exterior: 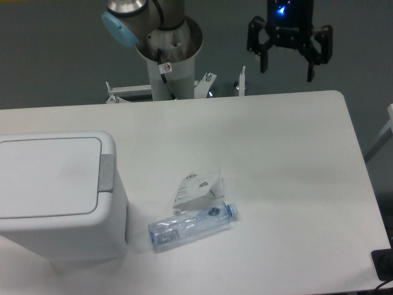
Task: Open the trash can
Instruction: 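Move the open gripper down to the white trash can's lid edge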
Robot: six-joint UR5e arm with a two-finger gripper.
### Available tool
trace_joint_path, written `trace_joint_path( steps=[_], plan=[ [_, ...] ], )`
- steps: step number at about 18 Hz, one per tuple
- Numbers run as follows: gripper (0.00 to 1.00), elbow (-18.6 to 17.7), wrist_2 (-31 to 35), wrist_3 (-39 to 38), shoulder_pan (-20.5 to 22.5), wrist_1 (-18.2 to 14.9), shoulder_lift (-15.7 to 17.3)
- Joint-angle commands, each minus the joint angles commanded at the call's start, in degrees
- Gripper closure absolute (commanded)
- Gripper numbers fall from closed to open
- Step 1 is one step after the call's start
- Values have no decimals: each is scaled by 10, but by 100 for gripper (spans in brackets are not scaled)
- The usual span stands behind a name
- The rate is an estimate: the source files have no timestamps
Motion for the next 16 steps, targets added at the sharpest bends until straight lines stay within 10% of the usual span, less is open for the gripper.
trace_joint_path(
  steps=[7,16],
  plan=[
    [0,-3,-12,-39,-3,0,-4],
    [0,46,-30,-415,-125,110,-84]
  ],
)
